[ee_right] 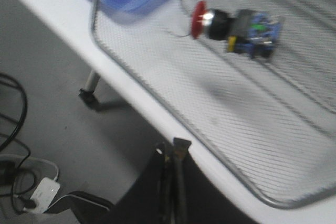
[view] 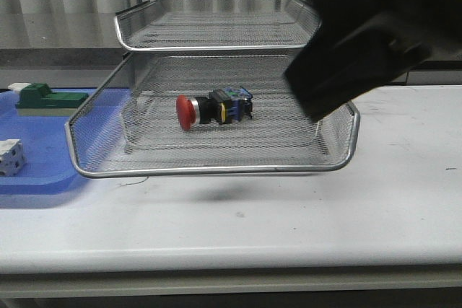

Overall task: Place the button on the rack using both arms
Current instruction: 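Push the middle tray back into the rack with the right gripper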

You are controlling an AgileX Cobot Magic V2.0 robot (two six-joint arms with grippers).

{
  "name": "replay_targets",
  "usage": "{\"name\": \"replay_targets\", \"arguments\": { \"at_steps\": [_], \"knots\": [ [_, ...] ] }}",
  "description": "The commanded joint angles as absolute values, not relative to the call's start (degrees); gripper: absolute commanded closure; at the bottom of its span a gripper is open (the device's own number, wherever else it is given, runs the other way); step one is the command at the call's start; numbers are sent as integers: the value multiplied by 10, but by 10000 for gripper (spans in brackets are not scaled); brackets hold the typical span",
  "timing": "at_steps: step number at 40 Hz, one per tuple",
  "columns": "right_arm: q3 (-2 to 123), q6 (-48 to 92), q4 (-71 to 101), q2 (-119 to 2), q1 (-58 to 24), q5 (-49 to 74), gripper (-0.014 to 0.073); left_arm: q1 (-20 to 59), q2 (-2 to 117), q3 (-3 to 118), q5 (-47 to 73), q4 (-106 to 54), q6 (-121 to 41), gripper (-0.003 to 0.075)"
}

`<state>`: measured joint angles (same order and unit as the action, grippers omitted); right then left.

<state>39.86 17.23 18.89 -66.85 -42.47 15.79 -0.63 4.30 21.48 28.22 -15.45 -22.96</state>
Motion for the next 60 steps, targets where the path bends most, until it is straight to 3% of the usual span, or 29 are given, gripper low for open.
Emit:
{"name": "replay_targets", "arguments": {
  "at_steps": [1,8,20,60],
  "knots": [
    [422,174,202,-711,-480,84,654,-7,50,229,236,-166,-225,739],
    [444,174,219,-799,-516,62,654,-7,50,229,236,-166,-225,739],
    [487,174,219,-905,-504,47,654,-7,50,229,236,-166,-225,739],
    [615,180,208,-1019,-409,43,654,-7,50,229,236,-166,-225,739]
  ]
}}
